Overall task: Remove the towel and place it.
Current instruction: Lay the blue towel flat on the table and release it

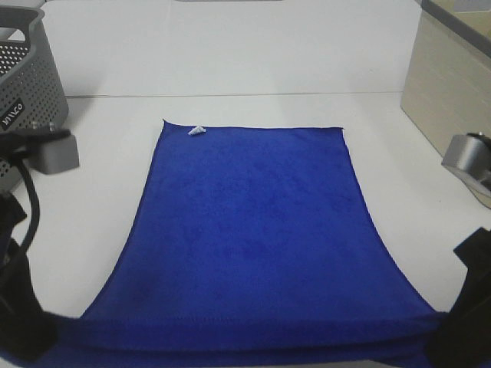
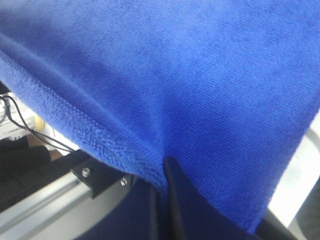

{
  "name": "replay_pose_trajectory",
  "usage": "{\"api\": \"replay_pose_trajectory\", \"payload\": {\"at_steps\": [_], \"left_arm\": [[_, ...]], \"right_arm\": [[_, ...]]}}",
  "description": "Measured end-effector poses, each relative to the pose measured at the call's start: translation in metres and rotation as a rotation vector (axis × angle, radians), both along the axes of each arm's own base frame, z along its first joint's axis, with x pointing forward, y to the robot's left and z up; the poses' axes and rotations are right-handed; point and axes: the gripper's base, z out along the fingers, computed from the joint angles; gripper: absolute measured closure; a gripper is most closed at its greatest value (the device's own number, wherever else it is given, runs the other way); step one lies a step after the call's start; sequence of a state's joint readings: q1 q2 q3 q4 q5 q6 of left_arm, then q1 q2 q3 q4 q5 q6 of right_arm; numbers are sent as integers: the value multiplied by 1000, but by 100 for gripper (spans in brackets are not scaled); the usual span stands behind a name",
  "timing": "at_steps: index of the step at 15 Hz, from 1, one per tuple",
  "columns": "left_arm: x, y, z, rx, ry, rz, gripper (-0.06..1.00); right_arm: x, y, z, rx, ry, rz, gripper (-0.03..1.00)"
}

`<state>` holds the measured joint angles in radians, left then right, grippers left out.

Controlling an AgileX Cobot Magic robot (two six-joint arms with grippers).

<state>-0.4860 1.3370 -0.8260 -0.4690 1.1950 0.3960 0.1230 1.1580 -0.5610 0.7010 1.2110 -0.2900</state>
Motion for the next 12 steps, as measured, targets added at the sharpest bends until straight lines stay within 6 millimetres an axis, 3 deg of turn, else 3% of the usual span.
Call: {"api": "replay_pose_trajectory", "payload": {"at_steps": [5, 12], "left_arm": [[-19, -23, -12, 58, 50, -65, 94], [-13, -48, -68, 180, 266, -89, 94]], "right_arm": [[-17, -6, -21, -62, 80, 29, 95], [-22, -10, -35, -106, 144, 54, 95]]}}
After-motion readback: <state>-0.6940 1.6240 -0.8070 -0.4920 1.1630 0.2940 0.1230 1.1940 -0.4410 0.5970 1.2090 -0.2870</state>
